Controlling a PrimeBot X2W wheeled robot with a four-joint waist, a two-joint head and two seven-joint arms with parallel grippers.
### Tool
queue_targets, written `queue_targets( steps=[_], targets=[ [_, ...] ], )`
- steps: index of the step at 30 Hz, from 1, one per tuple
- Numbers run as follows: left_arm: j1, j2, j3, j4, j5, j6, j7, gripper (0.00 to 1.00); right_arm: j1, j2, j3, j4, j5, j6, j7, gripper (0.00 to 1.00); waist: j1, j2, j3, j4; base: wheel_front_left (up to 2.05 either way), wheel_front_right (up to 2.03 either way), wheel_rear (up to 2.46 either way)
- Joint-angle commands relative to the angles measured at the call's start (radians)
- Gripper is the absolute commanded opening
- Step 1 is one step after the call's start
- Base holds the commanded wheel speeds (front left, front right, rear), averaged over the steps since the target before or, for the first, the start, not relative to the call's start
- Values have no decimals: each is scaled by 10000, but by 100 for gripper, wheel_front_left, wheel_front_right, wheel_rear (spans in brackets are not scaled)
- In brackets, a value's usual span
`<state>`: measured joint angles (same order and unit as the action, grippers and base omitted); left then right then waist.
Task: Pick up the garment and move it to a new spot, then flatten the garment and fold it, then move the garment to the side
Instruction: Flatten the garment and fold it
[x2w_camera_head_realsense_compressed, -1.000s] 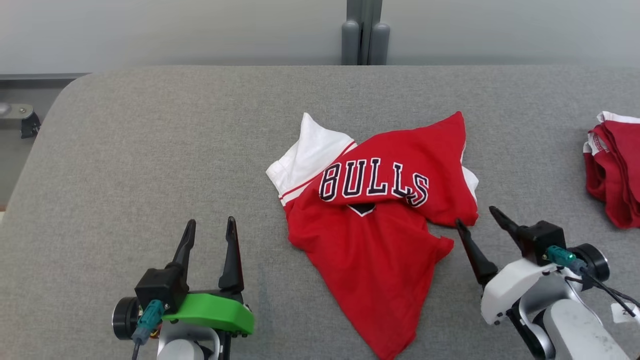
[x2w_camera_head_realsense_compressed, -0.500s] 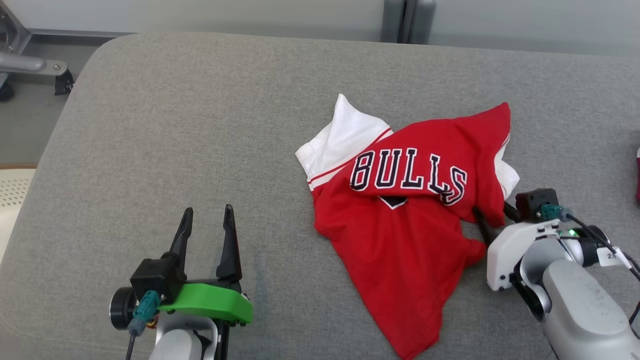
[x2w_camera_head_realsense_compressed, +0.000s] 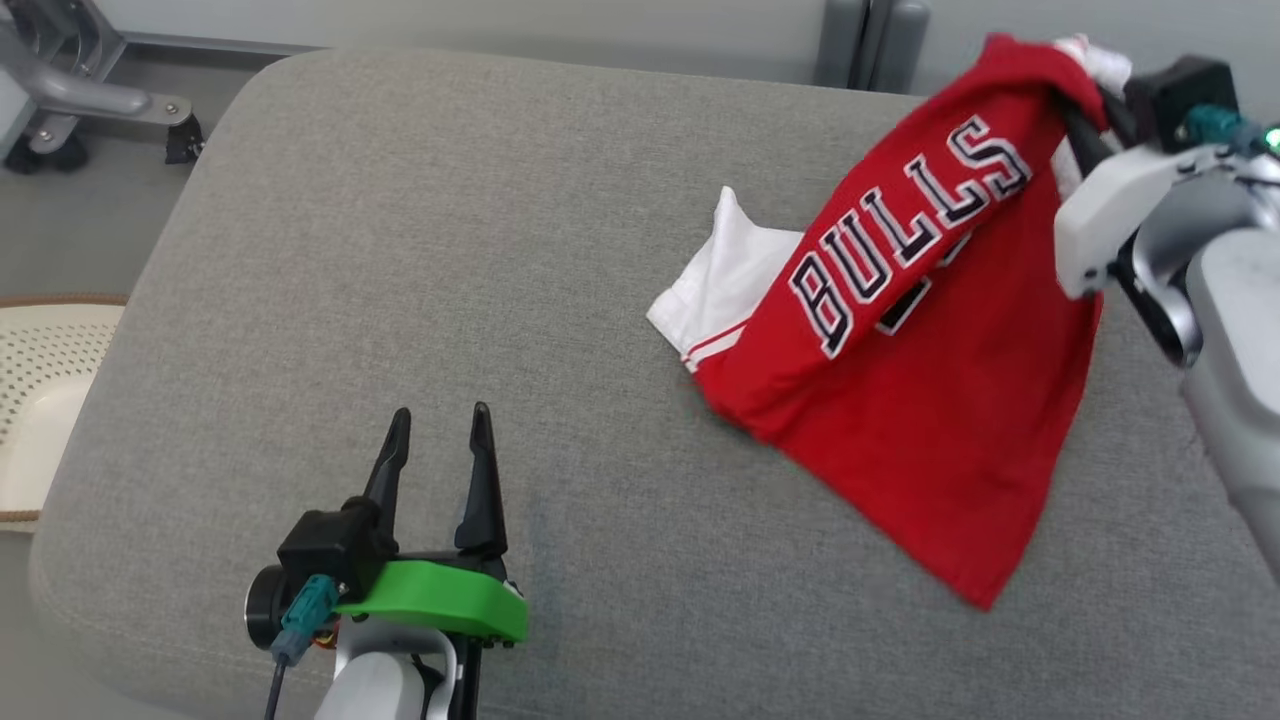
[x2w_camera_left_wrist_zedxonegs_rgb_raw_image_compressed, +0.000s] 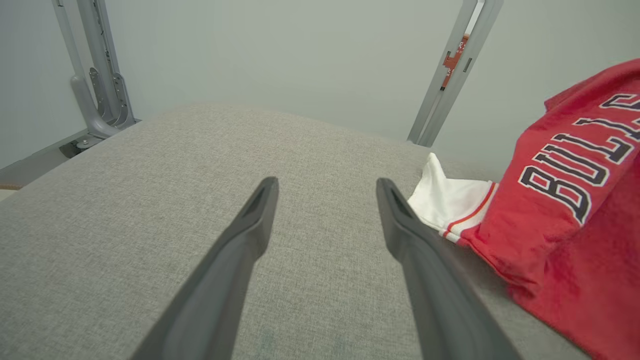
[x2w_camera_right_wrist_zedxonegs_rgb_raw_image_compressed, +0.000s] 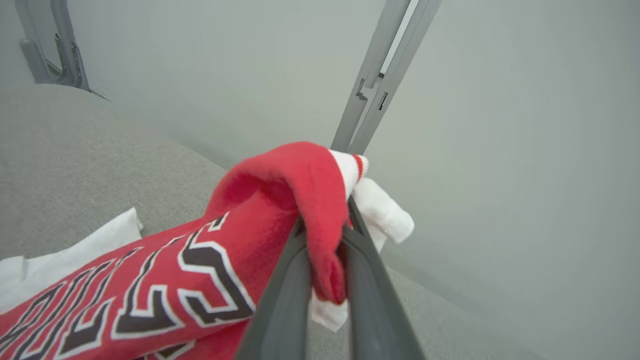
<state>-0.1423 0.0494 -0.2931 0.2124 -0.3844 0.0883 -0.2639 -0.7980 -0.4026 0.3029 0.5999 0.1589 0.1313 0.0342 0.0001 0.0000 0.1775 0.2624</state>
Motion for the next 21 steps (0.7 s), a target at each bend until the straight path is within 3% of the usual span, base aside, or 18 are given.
queue_targets(
  steps=[1, 8, 9, 11, 16, 21],
  targets=[
    [-233, 24, -101, -49, -141, 21, -4, 100, -496, -337, 25, 143, -224, -10, 28, 0, -1, 0, 183, 331, 0, 0, 0],
    [-450, 23, -502, -187, -412, 189, -5, 100, -1978, -559, 14, 1783, -1516, -10, -68, 0, -1, 0, 530, 1251, 0, 0, 0],
    [-454, 24, -525, -202, -452, 206, -4, 100, -1992, -527, -65, 2085, -1610, -10, -19, 14, -1, 0, 564, 1344, 0, 0, 0],
    [-442, 23, -569, -219, -483, 246, -4, 100, -2031, -354, -337, 2595, -1774, -10, -115, 100, -1, 0, 614, 1501, 0, 0, 0],
    [-281, 21, -465, -246, -448, 317, -4, 100, -1936, -35, -827, 3463, -2180, -10, -760, 100, -1, 0, 570, 1520, 0, 0, 0],
    [-107, 23, -246, -146, -188, 243, -4, 100, -1803, 565, -786, 3761, -2018, -10, -1613, 100, -1, 0, 258, 973, 0, 0, 0]
  ],
)
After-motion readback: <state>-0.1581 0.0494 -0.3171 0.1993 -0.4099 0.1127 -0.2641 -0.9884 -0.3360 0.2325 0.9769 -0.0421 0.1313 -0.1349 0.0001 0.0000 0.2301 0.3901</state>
